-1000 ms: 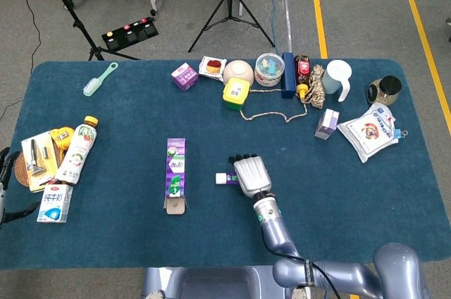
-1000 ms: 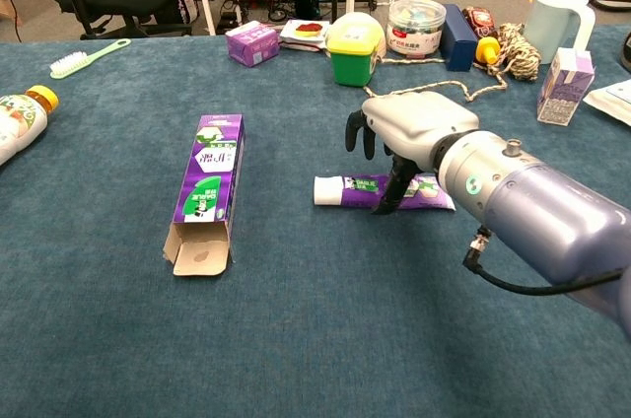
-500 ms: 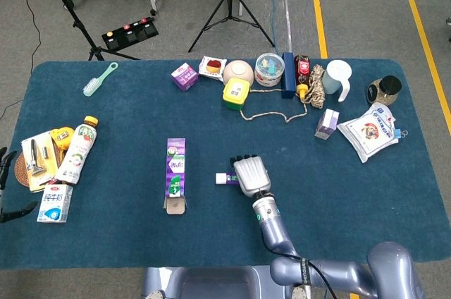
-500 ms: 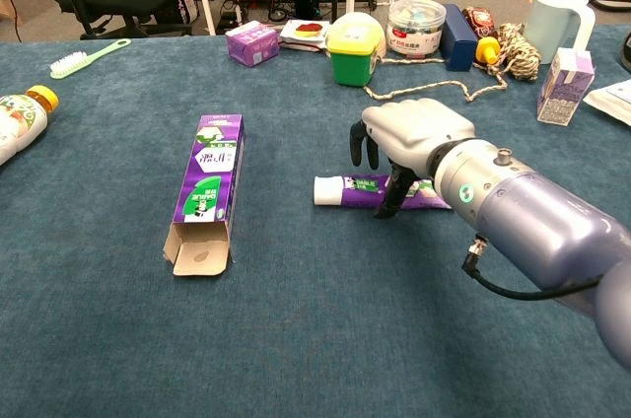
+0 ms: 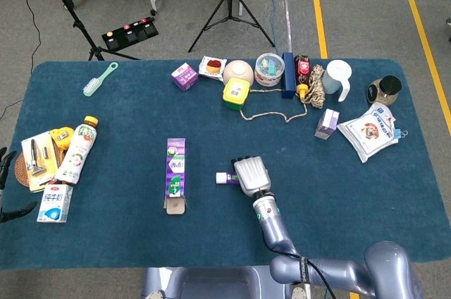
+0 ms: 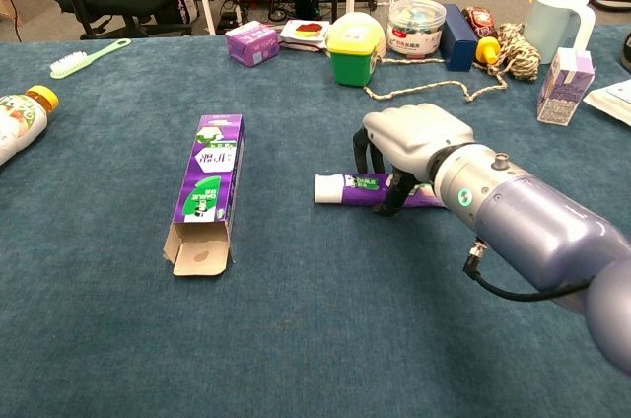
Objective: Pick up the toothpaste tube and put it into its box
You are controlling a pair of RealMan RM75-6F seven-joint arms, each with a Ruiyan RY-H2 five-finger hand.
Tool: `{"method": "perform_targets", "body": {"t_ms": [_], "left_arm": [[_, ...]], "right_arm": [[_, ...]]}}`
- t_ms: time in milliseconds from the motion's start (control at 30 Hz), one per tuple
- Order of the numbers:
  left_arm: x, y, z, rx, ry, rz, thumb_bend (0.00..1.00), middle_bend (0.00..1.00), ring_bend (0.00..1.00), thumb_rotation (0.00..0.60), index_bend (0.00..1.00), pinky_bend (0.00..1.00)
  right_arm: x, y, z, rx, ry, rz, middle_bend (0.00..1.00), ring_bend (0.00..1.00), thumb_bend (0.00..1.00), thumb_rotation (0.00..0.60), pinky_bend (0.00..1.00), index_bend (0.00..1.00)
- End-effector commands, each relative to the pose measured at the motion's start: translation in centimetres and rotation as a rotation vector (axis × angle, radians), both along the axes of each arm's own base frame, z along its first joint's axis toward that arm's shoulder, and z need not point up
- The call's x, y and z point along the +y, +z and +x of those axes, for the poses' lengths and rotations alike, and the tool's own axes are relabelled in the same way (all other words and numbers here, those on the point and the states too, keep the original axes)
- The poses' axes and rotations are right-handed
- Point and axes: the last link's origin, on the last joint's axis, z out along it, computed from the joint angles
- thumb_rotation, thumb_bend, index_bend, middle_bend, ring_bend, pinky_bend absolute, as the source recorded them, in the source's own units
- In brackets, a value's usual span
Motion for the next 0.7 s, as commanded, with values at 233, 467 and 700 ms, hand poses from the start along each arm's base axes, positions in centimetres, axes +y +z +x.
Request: {"method": "perform_targets", "body": {"t_ms": [233, 467, 700], "left_arm": [[0.0, -0.2, 0.0, 0.004, 0.003, -0.007, 0.01, 0.00, 0.01, 0.600, 0.00, 0.11], [0.1, -0.8, 0.1, 0.015, 0.002, -0.036, 0.01, 0.00, 0.01, 0.600, 0.00, 0.11], [1.2, -1.6, 1.4, 0.038, -0.067, -0.076, 0.02, 0.00, 0.01, 0.600, 0.00, 0.11]], "right_arm": [[0.2, 0.2, -0.2, -0.011, 0.030, -0.005, 0.58, 0.58, 0.42, 0.600, 0.64, 0.54], [0.7, 1.6, -0.8, -0.013, 0.077, -0.017, 0.59, 0.60, 0.45, 0.600, 0.66, 0.55], [0.7, 4.1, -1.6, 0.010, 0.118, -0.028, 0.59, 0.60, 0.46, 0.600, 0.66, 0.56]]}}
